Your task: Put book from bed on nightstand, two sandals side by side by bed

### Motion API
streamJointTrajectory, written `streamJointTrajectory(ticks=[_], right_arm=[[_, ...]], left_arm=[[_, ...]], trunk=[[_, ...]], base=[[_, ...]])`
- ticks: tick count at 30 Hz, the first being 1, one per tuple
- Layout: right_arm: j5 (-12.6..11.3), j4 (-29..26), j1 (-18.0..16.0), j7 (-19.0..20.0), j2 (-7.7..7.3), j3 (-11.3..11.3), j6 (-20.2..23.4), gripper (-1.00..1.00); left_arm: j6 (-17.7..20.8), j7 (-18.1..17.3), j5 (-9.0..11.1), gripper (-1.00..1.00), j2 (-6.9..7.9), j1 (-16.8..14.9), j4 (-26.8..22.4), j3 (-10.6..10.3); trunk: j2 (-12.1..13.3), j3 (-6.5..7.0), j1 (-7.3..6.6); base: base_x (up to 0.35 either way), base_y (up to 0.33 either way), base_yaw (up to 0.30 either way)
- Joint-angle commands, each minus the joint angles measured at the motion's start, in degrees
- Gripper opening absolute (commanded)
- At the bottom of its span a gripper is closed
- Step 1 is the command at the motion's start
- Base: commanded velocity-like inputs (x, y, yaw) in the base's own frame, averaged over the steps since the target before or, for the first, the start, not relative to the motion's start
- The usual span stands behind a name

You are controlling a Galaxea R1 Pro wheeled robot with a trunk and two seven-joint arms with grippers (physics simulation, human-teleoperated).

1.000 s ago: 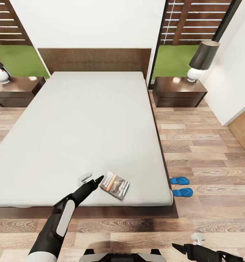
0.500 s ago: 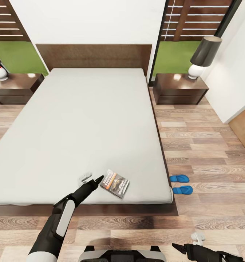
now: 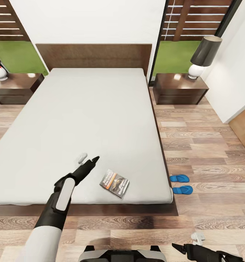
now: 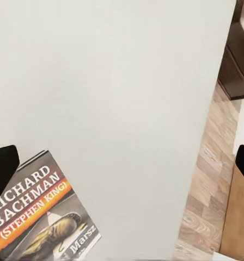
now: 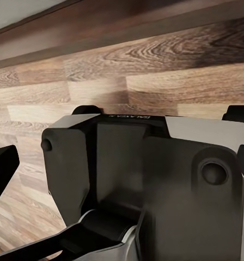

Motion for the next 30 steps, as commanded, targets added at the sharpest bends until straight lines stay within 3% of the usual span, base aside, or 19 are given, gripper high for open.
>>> streamJointTrajectory(ticks=[1, 5, 11, 17, 20, 30], right_arm=[[0.30, -0.06, -0.02, 0.34, 0.03, -0.48, 0.54, 1.00], [0.30, -0.06, -0.02, 0.34, 0.03, -0.47, 0.54, 1.00], [0.30, -0.06, -0.03, 0.34, 0.03, -0.47, 0.54, 1.00], [0.30, -0.06, -0.03, 0.34, 0.03, -0.47, 0.27, 1.00], [0.30, -0.06, -0.02, 0.34, 0.03, -0.47, 0.09, 1.00], [0.30, -0.06, -0.02, 0.35, -0.02, -0.55, 0.02, 1.00]], left_arm=[[0.26, 1.48, 1.80, 1.00, -0.11, -0.48, 1.79, 0.12], [-0.41, 2.70, 2.91, 1.00, -0.18, -0.84, 5.10, 0.02], [-0.56, 3.04, 3.20, 1.00, -0.26, -0.93, 6.15, -0.88], [-0.44, 3.08, 3.28, 1.00, -0.24, -0.94, 6.16, -6.88], [-0.44, 3.08, 3.31, 1.00, -0.22, -0.94, 6.19, -8.52], [-0.25, 2.84, 3.40, 1.00, -0.16, -0.94, 6.14, -9.08]], trunk=[[-0.09, -0.07, 0.03], [-0.09, -0.07, 0.03], [-0.09, -0.07, 0.03], [-0.09, -0.07, 0.03], [-0.89, -0.43, 0.47], [-4.91, -2.23, 2.66]], base=[[0.000, 0.000, 0.000], [0.000, 0.000, 0.000], [0.000, 0.000, 0.000], [0.000, 0.000, 0.000], [0.000, 0.000, 0.000], [0.000, 0.000, 0.000]])
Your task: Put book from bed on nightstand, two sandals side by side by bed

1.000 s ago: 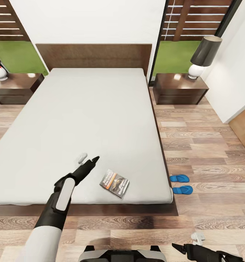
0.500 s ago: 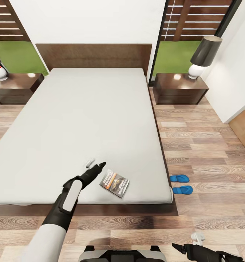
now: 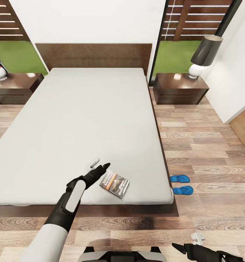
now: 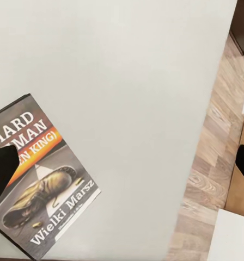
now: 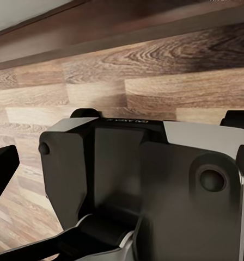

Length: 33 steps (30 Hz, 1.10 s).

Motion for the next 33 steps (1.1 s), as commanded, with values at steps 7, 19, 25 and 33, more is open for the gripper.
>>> streamJointTrajectory(ticks=[7, 19, 25, 33], right_arm=[[0.30, -0.07, -0.02, 0.36, 0.00, -0.57, 0.54, 1.00], [0.30, -0.07, -0.02, 0.34, 0.00, -0.58, 0.54, 1.00], [0.30, -0.07, -0.02, 0.34, 0.00, -0.58, 0.54, 1.00], [0.30, -0.07, -0.02, 0.34, 0.00, -0.58, 0.54, 1.00]], left_arm=[[0.26, 0.18, 0.49, 1.00, 0.03, -0.02, -0.07, -0.01], [0.26, 0.15, 0.51, 1.00, 0.03, -0.02, -0.07, -0.01], [0.26, 0.15, 0.50, 1.00, 0.03, -0.02, -0.07, 0.02], [0.25, 0.13, 0.51, 1.00, 0.03, -0.02, -0.07, 0.00]], trunk=[[-2.90, -1.33, 1.56], [-7.71, -3.48, 4.20], [-10.12, -4.56, 5.52], [-13.33, -5.99, 7.27]], base=[[0.000, 0.000, 0.000], [0.000, 0.000, 0.000], [0.000, 0.000, 0.000], [0.000, 0.000, 0.000]])
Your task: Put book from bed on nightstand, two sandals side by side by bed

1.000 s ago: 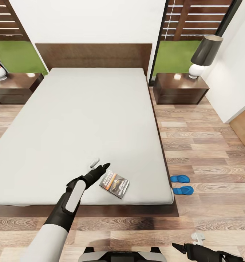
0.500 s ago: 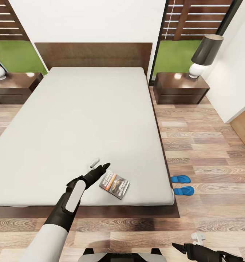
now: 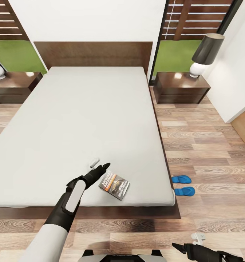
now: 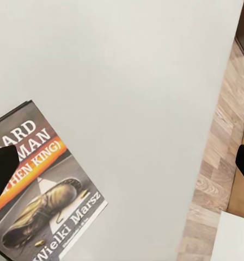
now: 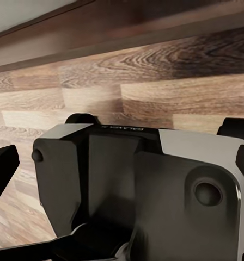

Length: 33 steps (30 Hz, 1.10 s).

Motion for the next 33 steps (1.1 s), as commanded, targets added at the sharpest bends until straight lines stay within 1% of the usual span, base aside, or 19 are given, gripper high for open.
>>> streamJointTrajectory(ticks=[1, 33], right_arm=[[0.30, -0.07, -0.02, 0.34, 0.03, -0.48, 0.54, 1.00], [0.30, -0.07, -0.02, 0.34, 0.03, -0.48, 0.55, 1.00]], left_arm=[[0.24, 0.24, 0.48, 1.00, -0.01, -0.02, -0.07, 0.01], [-0.02, 0.12, 0.47, 1.00, 0.20, -0.02, -0.20, 0.31]], trunk=[[-0.46, -0.23, 0.24], [-13.30, -5.98, 7.26]], base=[[0.000, 0.000, 0.000], [0.000, 0.000, 0.000]])
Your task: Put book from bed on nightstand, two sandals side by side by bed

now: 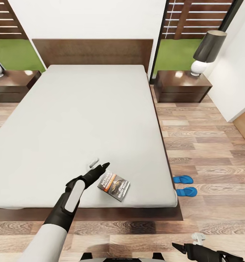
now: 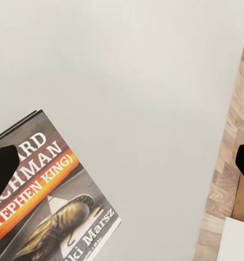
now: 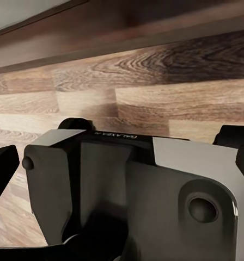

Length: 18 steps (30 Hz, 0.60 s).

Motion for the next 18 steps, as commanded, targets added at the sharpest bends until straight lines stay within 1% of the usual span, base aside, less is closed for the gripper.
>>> streamJointTrajectory(ticks=[1, 18], right_arm=[[0.30, -0.07, -0.02, 0.34, 0.03, -0.48, 0.54, 1.00], [0.30, -0.07, -0.02, 0.34, 0.03, -0.48, 0.53, 1.00]], left_arm=[[0.20, 0.23, 0.47, 1.00, 0.02, -0.02, -0.08, 0.02], [0.23, 0.23, 0.51, 1.00, 0.05, 0.02, -0.07, 0.05]], trunk=[[-0.45, -0.22, 0.23], [-7.27, -3.27, 3.96]], base=[[0.000, 0.000, 0.000], [0.000, 0.000, 0.000]])
